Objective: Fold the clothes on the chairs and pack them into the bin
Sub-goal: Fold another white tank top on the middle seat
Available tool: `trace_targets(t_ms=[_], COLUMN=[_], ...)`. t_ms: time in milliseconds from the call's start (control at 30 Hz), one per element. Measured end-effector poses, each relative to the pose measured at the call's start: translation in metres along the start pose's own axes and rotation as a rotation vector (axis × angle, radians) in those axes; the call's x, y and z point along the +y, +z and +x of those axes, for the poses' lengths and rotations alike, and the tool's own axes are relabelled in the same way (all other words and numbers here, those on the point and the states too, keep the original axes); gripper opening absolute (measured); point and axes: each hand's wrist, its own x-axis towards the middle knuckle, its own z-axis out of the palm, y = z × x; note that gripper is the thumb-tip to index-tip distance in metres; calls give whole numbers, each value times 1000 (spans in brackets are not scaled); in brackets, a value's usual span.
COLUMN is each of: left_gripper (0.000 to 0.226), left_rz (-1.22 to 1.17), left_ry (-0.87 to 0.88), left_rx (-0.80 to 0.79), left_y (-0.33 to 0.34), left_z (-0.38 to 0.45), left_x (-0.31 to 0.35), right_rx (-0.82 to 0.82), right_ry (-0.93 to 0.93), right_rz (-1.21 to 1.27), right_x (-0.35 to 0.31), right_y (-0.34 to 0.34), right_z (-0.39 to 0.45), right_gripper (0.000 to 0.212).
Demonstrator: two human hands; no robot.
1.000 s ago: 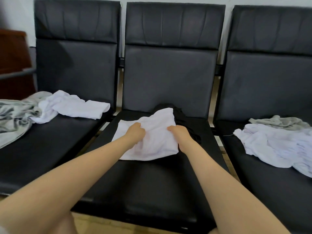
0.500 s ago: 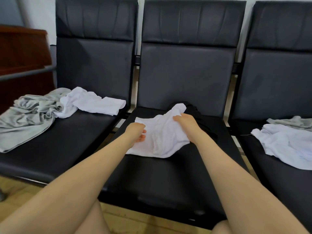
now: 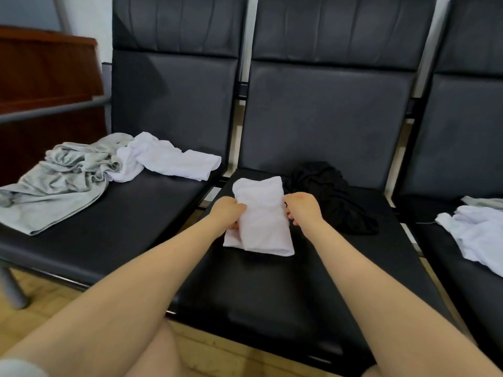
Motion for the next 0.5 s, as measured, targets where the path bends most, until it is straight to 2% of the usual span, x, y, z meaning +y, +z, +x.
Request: trace_targets(t_ms=[133, 300, 400, 500], left_gripper=[34, 32, 32, 28], left_rz=[181, 247, 238, 227], left_ry=[179, 251, 225, 201], left_rx=[88, 152, 166, 152], left_y=[-4, -10, -14, -15], left_z=[6, 10, 15, 21], left_x=[-5, -4, -7, -11], right_rx=[-130, -169, -178, -170], right_ry=[55, 58, 74, 59], right_rz=[-248, -237, -222, -65], right_x=[25, 19, 14, 7], right_y=[2, 19, 27, 31], right_z=[-3, -11, -19, -23], right_gripper=[42, 73, 81, 73])
